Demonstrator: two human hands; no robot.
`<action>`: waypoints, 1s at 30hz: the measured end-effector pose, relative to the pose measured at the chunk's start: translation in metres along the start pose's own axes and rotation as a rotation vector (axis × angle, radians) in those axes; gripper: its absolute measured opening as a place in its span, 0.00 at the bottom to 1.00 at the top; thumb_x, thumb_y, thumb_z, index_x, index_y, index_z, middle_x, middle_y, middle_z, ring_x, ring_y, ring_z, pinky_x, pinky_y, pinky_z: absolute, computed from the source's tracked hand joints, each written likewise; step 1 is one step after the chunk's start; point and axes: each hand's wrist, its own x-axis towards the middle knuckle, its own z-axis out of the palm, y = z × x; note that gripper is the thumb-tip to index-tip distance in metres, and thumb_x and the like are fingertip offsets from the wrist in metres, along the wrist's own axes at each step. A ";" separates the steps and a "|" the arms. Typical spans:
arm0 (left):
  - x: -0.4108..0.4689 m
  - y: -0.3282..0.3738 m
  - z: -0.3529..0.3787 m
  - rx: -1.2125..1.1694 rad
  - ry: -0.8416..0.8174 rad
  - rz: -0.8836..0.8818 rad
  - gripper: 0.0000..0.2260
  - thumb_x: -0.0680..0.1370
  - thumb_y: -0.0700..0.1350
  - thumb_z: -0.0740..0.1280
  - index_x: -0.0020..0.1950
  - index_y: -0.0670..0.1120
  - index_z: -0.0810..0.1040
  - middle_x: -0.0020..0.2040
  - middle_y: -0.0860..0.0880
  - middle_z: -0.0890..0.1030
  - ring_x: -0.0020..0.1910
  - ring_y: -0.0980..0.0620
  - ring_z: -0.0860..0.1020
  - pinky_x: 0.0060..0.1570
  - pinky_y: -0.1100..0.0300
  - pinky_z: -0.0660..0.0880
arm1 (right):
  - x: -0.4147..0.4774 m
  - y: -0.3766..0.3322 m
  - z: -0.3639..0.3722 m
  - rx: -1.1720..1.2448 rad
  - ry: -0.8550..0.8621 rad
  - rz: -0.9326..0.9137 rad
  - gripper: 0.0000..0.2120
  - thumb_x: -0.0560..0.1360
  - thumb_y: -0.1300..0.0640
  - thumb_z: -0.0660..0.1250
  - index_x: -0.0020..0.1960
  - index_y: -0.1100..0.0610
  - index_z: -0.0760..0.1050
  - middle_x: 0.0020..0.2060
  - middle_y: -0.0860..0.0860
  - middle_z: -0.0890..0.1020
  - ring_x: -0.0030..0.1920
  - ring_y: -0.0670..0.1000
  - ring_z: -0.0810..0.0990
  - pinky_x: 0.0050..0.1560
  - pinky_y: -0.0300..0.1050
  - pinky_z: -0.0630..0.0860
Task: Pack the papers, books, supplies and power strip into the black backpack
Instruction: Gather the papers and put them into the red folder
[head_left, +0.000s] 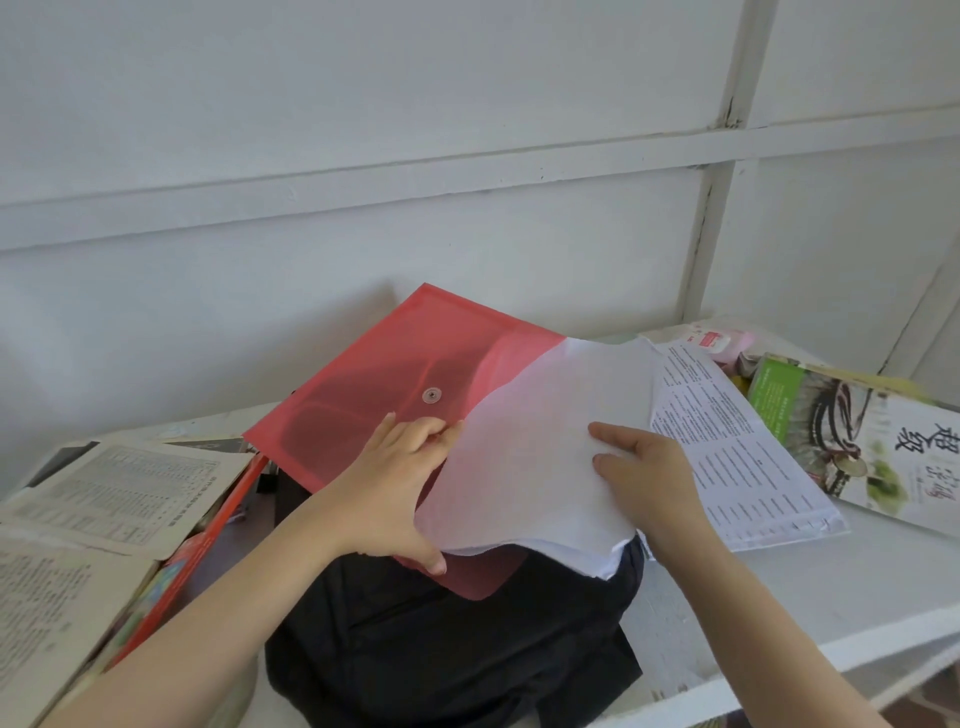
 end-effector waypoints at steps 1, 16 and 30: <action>0.000 0.000 0.000 -0.004 0.005 0.006 0.57 0.62 0.60 0.76 0.76 0.52 0.38 0.74 0.57 0.46 0.69 0.60 0.39 0.57 0.65 0.24 | -0.001 -0.001 0.004 -0.029 -0.002 -0.028 0.19 0.75 0.66 0.61 0.64 0.55 0.76 0.62 0.51 0.76 0.59 0.51 0.73 0.64 0.43 0.69; 0.000 0.007 -0.004 0.043 0.039 0.058 0.59 0.62 0.63 0.75 0.76 0.50 0.37 0.74 0.56 0.43 0.61 0.69 0.30 0.49 0.72 0.19 | 0.004 -0.017 0.036 -0.199 -0.034 -0.212 0.21 0.78 0.65 0.56 0.71 0.56 0.66 0.62 0.53 0.75 0.55 0.49 0.74 0.51 0.32 0.64; -0.009 0.009 -0.013 -0.064 0.076 0.051 0.61 0.60 0.62 0.77 0.75 0.54 0.34 0.71 0.65 0.39 0.67 0.66 0.34 0.65 0.63 0.39 | 0.013 -0.026 0.065 -0.009 -0.223 -0.067 0.22 0.77 0.62 0.56 0.70 0.53 0.64 0.59 0.53 0.73 0.50 0.49 0.75 0.57 0.47 0.75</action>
